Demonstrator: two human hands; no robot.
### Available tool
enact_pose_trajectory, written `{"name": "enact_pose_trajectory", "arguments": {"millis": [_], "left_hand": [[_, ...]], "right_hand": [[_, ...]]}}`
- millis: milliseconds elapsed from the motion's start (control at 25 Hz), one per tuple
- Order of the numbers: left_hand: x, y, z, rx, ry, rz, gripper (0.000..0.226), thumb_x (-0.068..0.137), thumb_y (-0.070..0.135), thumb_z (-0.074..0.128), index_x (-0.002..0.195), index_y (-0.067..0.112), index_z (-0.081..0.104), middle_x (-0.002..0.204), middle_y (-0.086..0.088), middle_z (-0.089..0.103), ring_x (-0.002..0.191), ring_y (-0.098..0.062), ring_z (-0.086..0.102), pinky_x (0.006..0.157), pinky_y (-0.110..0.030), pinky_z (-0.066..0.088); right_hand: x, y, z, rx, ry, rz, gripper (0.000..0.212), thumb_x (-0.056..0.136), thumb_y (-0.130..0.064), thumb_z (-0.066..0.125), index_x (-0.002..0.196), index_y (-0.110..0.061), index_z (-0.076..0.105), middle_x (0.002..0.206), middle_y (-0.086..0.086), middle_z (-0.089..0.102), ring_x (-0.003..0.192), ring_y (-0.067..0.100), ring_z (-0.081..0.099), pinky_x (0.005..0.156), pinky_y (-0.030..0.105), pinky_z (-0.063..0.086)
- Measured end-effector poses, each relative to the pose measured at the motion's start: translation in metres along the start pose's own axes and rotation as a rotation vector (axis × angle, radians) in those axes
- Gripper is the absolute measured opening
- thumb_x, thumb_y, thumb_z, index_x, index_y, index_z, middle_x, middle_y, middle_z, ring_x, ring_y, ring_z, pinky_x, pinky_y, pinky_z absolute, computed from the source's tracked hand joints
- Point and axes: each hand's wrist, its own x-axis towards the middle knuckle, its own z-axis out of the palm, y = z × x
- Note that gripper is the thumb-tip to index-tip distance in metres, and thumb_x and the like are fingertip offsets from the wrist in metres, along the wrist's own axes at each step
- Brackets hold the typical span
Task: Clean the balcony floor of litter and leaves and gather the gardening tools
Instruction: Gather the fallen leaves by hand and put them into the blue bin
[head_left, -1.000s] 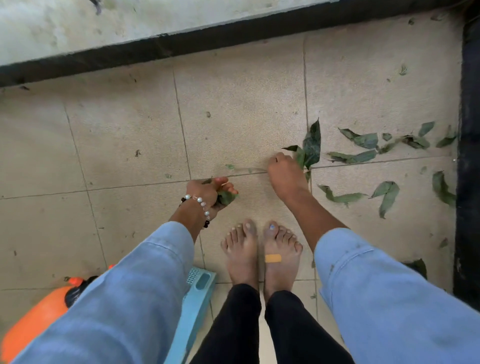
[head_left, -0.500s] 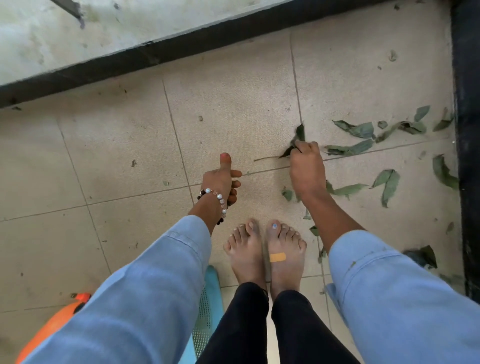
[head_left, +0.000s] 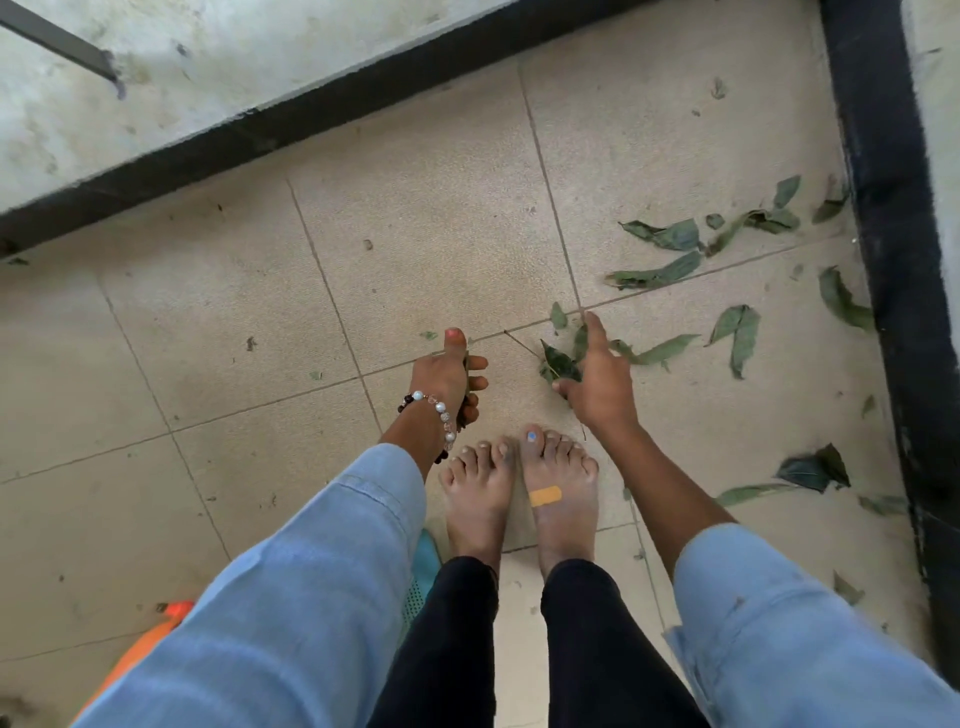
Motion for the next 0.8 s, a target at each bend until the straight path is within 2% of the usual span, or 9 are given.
{"name": "enact_pose_trajectory", "arguments": {"millis": [120, 200, 280, 320, 400, 480, 600, 720, 800], "left_hand": [[0.01, -0.012, 0.002, 0.029, 0.004, -0.009, 0.059, 0.097, 0.055, 0.039, 0.075, 0.006, 0.065, 0.065, -0.007, 0.056, 0.043, -0.016, 0.038, 0.038, -0.017, 0.033], [0.017, -0.017, 0.002, 0.025, 0.008, -0.006, 0.059, 0.097, 0.054, 0.039, 0.075, 0.006, 0.064, 0.065, -0.007, 0.056, 0.044, -0.016, 0.038, 0.038, -0.017, 0.033], [0.019, -0.022, 0.002, 0.018, 0.01, -0.017, 0.058, 0.098, 0.053, 0.04, 0.075, 0.006, 0.064, 0.065, -0.007, 0.056, 0.044, -0.016, 0.038, 0.039, -0.017, 0.034], [0.018, -0.025, 0.004, 0.02, 0.001, -0.016, 0.058, 0.098, 0.053, 0.04, 0.076, 0.006, 0.065, 0.065, -0.007, 0.057, 0.045, -0.016, 0.039, 0.04, -0.018, 0.034], [0.01, -0.027, 0.007, 0.057, -0.011, -0.005, 0.058, 0.097, 0.053, 0.041, 0.076, 0.005, 0.065, 0.066, -0.008, 0.058, 0.046, -0.017, 0.04, 0.042, -0.02, 0.035], [0.003, -0.027, 0.006, 0.087, -0.02, 0.008, 0.059, 0.095, 0.058, 0.042, 0.078, 0.007, 0.066, 0.069, -0.007, 0.06, 0.048, -0.017, 0.042, 0.044, -0.023, 0.035], [-0.02, -0.017, 0.01, 0.046, -0.092, 0.019, 0.064, 0.087, 0.072, 0.04, 0.091, 0.014, 0.066, 0.08, -0.006, 0.062, 0.056, -0.016, 0.046, 0.049, -0.025, 0.037], [-0.041, -0.005, 0.025, -0.152, -0.211, -0.009, 0.063, 0.085, 0.072, 0.043, 0.111, 0.02, 0.065, 0.104, -0.011, 0.068, 0.083, -0.022, 0.064, 0.072, -0.032, 0.053], [-0.051, -0.001, 0.031, -0.175, -0.258, -0.022, 0.057, 0.087, 0.066, 0.049, 0.106, 0.015, 0.069, 0.105, -0.012, 0.069, 0.097, -0.025, 0.065, 0.082, -0.036, 0.053]], "right_hand": [[0.009, 0.011, 0.033, -0.373, 0.088, -0.096, 0.077, 0.09, -0.004, 0.06, 0.149, 0.0, 0.011, 0.105, 0.019, 0.061, 0.087, 0.025, 0.057, 0.071, 0.032, 0.046], [0.01, 0.011, 0.041, -0.472, 0.153, -0.265, 0.058, 0.086, 0.005, 0.058, 0.139, 0.01, 0.033, 0.111, 0.029, 0.058, 0.094, 0.038, 0.06, 0.072, 0.038, 0.05], [0.003, 0.017, 0.042, -0.518, 0.224, -0.469, 0.035, 0.064, 0.016, 0.072, 0.098, 0.012, 0.064, 0.085, 0.028, 0.061, 0.073, 0.039, 0.062, 0.054, 0.035, 0.051], [0.004, 0.02, 0.04, -0.494, 0.277, -0.516, 0.027, 0.058, 0.015, 0.076, 0.083, 0.01, 0.067, 0.076, 0.025, 0.061, 0.064, 0.036, 0.061, 0.048, 0.031, 0.048], [0.013, 0.02, 0.031, -0.22, 0.234, -0.381, 0.015, 0.074, 0.002, 0.073, 0.089, 0.004, 0.072, 0.082, 0.019, 0.063, 0.068, 0.028, 0.059, 0.056, 0.027, 0.043], [0.011, 0.009, 0.013, 0.33, 0.077, -0.091, 0.015, 0.082, -0.01, 0.071, 0.095, -0.002, 0.073, 0.083, 0.01, 0.066, 0.071, 0.019, 0.058, 0.063, 0.021, 0.042], [-0.02, -0.02, -0.013, 1.008, -0.167, 0.05, 0.01, 0.079, 0.0, 0.07, 0.081, -0.009, 0.071, 0.075, 0.002, 0.07, 0.069, 0.013, 0.064, 0.068, 0.028, 0.051], [-0.057, -0.044, -0.025, 0.98, -0.422, -0.021, 0.017, 0.078, 0.004, 0.07, 0.075, -0.013, 0.072, 0.075, 0.004, 0.068, 0.077, 0.021, 0.064, 0.077, 0.033, 0.053], [-0.069, -0.055, -0.028, 0.664, -0.308, -0.055, 0.012, 0.076, -0.001, 0.073, 0.072, -0.012, 0.071, 0.074, 0.002, 0.065, 0.075, 0.022, 0.064, 0.07, 0.029, 0.053]]}}
